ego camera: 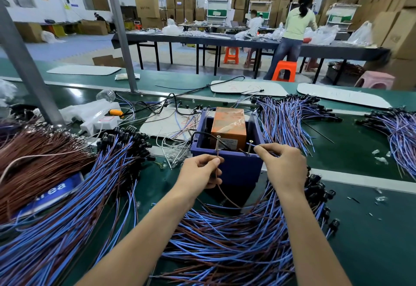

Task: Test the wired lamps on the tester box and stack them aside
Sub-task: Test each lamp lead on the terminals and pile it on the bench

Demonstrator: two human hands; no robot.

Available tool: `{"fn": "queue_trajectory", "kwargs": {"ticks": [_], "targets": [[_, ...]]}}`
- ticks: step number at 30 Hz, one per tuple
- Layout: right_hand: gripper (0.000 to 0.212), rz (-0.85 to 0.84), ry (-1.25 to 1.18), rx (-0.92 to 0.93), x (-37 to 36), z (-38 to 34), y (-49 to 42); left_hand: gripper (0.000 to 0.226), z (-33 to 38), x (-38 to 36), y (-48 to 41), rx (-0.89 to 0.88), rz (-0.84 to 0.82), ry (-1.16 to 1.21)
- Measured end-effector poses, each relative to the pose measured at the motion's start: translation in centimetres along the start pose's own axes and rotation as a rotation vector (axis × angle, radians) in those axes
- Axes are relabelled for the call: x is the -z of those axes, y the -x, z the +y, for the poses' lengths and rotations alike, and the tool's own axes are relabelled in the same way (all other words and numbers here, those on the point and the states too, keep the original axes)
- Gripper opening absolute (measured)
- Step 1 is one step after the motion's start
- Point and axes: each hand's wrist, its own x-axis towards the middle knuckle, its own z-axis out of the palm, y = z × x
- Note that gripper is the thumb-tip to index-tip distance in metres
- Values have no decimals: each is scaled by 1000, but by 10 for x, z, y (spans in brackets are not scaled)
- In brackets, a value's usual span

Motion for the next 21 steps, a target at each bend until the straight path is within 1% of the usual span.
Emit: {"fn": "queue_trajectory", "kwargs": {"ticks": [21], "targets": [[11,30,55,-30,-6,-7,-5,16,-1,5,-4,-11,15,-1]]}}
